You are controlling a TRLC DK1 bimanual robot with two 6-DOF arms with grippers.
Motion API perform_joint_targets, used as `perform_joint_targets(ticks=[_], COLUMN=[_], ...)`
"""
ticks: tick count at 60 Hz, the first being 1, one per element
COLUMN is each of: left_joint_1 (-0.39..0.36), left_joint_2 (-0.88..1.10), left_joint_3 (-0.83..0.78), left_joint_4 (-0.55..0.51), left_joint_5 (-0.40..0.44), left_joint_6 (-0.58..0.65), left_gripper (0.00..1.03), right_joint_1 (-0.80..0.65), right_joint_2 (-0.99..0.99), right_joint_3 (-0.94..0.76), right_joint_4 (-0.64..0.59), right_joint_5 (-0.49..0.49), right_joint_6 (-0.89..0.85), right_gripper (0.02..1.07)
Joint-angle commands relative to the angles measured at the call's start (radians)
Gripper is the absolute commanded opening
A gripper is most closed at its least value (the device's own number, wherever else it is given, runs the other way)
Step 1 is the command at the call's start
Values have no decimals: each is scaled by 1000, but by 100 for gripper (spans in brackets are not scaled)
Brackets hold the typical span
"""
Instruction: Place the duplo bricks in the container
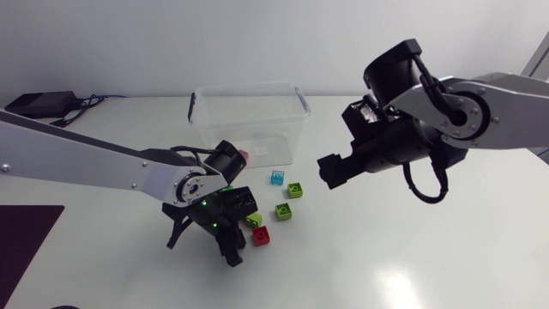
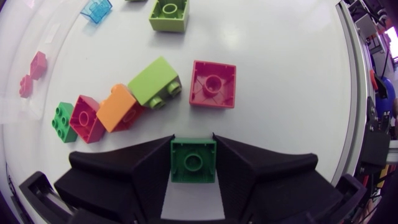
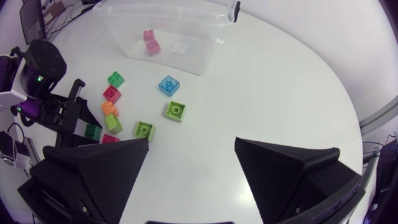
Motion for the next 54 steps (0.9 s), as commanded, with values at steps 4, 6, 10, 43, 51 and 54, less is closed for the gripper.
perform_joint_targets(ticks=[4,6,10,43,51,54], left_joint_1=[-12,-14,-14,186,218,236], left_joint_2=[-34,-55,-121,-267,-224,-204], left_joint_3=[-16,-15,-7,343,390,413], left_joint_4=[-66,-75,-83,-106,3,40], left_joint_5=[3,3,3,32,31,31], left_joint_6=[-17,-17,-23,-112,-169,-195], left_gripper=[33,33,33,33,33,33], right_joint_1=[14,23,41,106,106,106], right_joint_2=[-21,-18,-7,370,452,482], right_joint_3=[-89,-103,-126,40,113,143], right_joint_4=[33,40,56,153,164,165], right_joint_5=[-6,-6,-6,12,45,52], right_joint_6=[-18,-17,-14,65,92,101], right_gripper=[102,102,102,102,102,102])
